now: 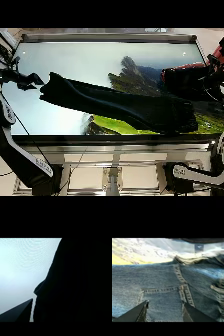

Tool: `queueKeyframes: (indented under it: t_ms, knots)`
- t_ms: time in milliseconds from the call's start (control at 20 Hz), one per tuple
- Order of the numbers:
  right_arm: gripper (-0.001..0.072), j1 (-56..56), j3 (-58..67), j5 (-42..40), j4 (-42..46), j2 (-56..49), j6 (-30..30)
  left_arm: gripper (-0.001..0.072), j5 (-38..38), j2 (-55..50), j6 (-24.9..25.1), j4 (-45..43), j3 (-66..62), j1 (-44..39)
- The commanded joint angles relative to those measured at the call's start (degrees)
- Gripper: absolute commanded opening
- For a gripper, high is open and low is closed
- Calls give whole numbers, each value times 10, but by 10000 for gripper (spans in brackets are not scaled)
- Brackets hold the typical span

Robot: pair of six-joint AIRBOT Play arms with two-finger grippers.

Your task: Fold the clothes and pants, and hang the long-sleeved shirts on hangers.

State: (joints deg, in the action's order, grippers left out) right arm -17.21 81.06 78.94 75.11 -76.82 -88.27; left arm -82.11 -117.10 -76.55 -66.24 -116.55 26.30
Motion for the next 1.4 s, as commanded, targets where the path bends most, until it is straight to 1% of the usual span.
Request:
queueKeyframes:
  t_ms: [0, 100, 250, 300, 450, 550, 600, 700, 750, 800, 850, 900, 1000, 1100, 1300, 1350]
  knots:
    - [462, 34, 1, -16, 2, 0, 10, 649, -43, -10, -32, 5, 0, 11]
    - [462, 47, 1, -20, 2, 0, 16, 649, -41, -16, -35, 0, 0, 1]
    - [462, 51, 1, -19, 2, 0, 20, 649, -42, -31, -54, -56, 0, -15]
    - [462, 51, 1, -19, 3, 0, 20, 649, -42, -35, -55, -63, 0, -19]
    - [462, 51, 1, -18, 3, 0, 19, 649, -34, -49, -55, -62, 1, -32]
    - [462, 51, 1, -18, 3, 0, 19, 629, -29, -57, -55, -62, 1, -42]
    - [462, 51, 1, -18, 3, 0, 19, 543, -28, -61, -55, -62, 1, -48]
    - [462, 51, 1, -17, 3, 0, 19, 338, -23, -64, -41, -62, 0, -59]
    - [462, 51, 1, -15, 3, 0, 19, 196, -24, -62, -34, -62, 0, -64]
    - [462, 51, 1, -13, 3, 0, 19, 38, -24, -56, -26, -62, 0, -66]
    - [462, 51, 1, -11, 3, 0, 19, 22, -25, -46, -23, -62, 0, -66]
    - [462, 51, 1, -8, 3, 0, 19, 21, -26, -30, -23, -70, 0, -66]
    - [462, 51, 1, 0, 3, 0, 19, 20, -31, 16, -27, -135, 0, -66]
    - [462, 51, 1, 2, 3, 0, 19, 20, -30, 73, -54, -192, 0, -61]
    - [462, 51, 1, 10, 0, 0, 19, 20, -36, 186, -57, -201, 0, -51]
    - [462, 51, 1, 15, -4, 0, 19, 20, -40, 208, -51, -191, 0, -54]
